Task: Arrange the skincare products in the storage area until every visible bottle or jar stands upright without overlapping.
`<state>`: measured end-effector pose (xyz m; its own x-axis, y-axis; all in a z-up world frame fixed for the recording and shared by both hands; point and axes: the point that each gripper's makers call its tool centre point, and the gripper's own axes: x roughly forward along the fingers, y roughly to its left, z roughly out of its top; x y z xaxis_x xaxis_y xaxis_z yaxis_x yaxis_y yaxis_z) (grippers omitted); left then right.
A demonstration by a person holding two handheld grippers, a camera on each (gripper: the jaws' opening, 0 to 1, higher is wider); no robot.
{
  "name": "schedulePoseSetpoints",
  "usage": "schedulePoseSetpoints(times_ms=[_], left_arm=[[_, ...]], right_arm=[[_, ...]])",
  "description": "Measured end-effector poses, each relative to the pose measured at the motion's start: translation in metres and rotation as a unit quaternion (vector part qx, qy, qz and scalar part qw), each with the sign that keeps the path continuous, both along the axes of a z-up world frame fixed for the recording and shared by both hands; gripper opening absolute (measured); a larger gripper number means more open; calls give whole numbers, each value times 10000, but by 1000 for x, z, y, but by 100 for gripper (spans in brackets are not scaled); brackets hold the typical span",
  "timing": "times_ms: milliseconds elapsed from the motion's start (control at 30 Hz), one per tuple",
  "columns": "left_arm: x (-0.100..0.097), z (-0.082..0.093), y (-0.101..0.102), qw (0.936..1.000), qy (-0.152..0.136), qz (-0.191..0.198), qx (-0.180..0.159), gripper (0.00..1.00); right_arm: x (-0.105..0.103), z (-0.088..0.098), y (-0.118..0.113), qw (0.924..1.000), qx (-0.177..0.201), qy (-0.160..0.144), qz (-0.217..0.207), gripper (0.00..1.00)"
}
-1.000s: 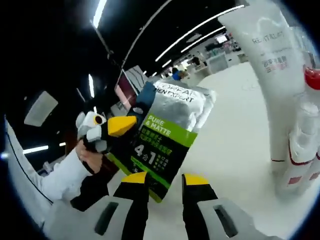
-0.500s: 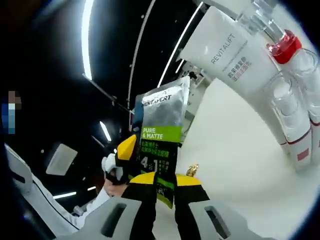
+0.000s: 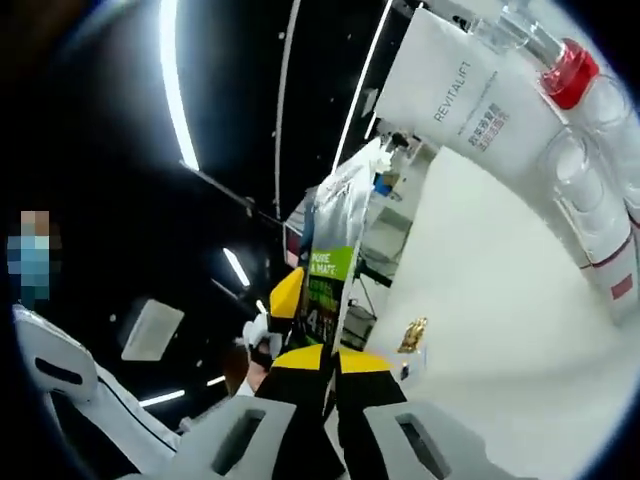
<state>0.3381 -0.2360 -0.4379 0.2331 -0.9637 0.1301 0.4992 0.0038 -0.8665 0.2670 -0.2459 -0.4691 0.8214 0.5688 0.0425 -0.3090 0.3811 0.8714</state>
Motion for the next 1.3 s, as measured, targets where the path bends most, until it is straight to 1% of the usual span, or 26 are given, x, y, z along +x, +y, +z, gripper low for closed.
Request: schedulePoseSetpoints(times_ms=[33,67,133,200,267,300,367,400,433,500,533,600,733,833,900,933,967,1033,1067,1100,1200,1233,1267,1300], left_arm=[[-1,0,0,10000,-3,-12,3,0],[-1,-1,0,10000,-39,-23,47,0],[-2,-4,-1,9999,-60,-37,110,0],[-4,-8,-1,9998,-69,-70,197,0],[-6,-12,-2,9994,-110,-103,303,0],[-7,-15,-3,9991,-140,-124,377,0],[-6,-20,-1,9985,-192,-138,501,0],[-4,-25,-2,9976,-238,-164,626,0],[-4,-31,-2,9957,-384,-172,830,0],[-11,-38,-4,9921,-553,-257,1095,0],[-12,-40,-5,9912,-580,-280,1159,0],[-12,-44,-7,9897,-616,-289,1258,0],[-13,-57,-12,9804,-903,-380,1709,0],[-15,-61,-17,9761,-1022,-461,1862,0],[-17,-65,-20,9713,-1160,-524,2011,0],[-15,-70,-21,9679,-1220,-548,2129,0],[-14,-73,-22,9645,-1307,-578,2220,0],[-14,-80,-26,9586,-1408,-632,2395,0],[-13,-84,-27,9545,-1499,-667,2488,0],[-14,-89,-29,9501,-1562,-715,2603,0],[-17,-95,-32,9441,-1649,-803,2739,0],[-20,-97,-33,9404,-1719,-851,2809,0],[-22,-98,-34,9381,-1754,-881,2854,0],[-24,-101,-34,9339,-1828,-918,2932,0]], right_arm=[[0,0,-1,10000,-75,13,12,0],[0,0,-3,9997,-225,6,33,0],[0,1,-5,9996,-281,54,52,0],[-1,0,-8,9987,-478,91,124,0],[-2,-4,-12,9966,-795,142,143,0],[-2,-7,-15,9949,-972,216,126,0],[-2,-10,-16,9929,-1150,257,152,0],[-3,-14,-17,9913,-1257,354,160,0],[-3,-17,-19,9896,-1381,391,133,0],[-4,-25,-23,9849,-1653,505,144,0],[-5,-28,-24,9832,-1741,534,138,0],[-5,-31,-25,9819,-1800,584,91,0],[-7,-39,-29,9761,-2052,718,70,0],[-8,-44,-32,9730,-2176,770,67,0],[-9,-48,-36,9711,-2236,838,45,0],[-9,-50,-37,9697,-2280,877,23,0],[-9,-55,-41,9661,-2400,954,-15,0],[-11,-62,-43,9596,-2625,1016,-4,0],[-11,-64,-44,9575,-2691,1038,8,0],[-12,-66,-44,9558,-2747,1049,15,0],[-13,-74,-49,9530,-2812,1126,16,0],[-13,-78,-51,9522,-2828,1157,9,0],[-13,-80,-52,9514,-2841,1190,11,0],[-13,-83,-53,9497,-2886,1214,3,0]])
